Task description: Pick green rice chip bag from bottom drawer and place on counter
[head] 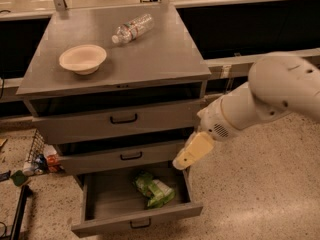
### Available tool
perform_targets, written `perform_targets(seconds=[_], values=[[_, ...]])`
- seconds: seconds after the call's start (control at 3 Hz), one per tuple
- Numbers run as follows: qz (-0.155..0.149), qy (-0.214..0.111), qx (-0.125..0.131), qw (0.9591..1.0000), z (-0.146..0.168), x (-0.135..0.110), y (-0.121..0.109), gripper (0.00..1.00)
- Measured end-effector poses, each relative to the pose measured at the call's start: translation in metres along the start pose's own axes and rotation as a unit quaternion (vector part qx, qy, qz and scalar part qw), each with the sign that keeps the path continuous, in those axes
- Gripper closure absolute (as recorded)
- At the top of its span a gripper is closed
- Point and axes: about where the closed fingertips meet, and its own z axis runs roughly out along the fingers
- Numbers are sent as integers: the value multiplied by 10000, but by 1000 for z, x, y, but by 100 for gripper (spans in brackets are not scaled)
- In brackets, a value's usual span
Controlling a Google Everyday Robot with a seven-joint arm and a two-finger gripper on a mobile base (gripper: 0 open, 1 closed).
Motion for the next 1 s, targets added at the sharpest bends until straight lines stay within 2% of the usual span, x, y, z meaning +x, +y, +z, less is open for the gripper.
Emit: perform_targets(seconds=[0.33, 0.67, 1.0], values=[[33, -433, -140, 9990, 60, 3, 14, 0], [-9, -680, 151, 9976, 68, -10, 2, 0], [-6, -682, 161, 9975, 67, -10, 1, 0]])
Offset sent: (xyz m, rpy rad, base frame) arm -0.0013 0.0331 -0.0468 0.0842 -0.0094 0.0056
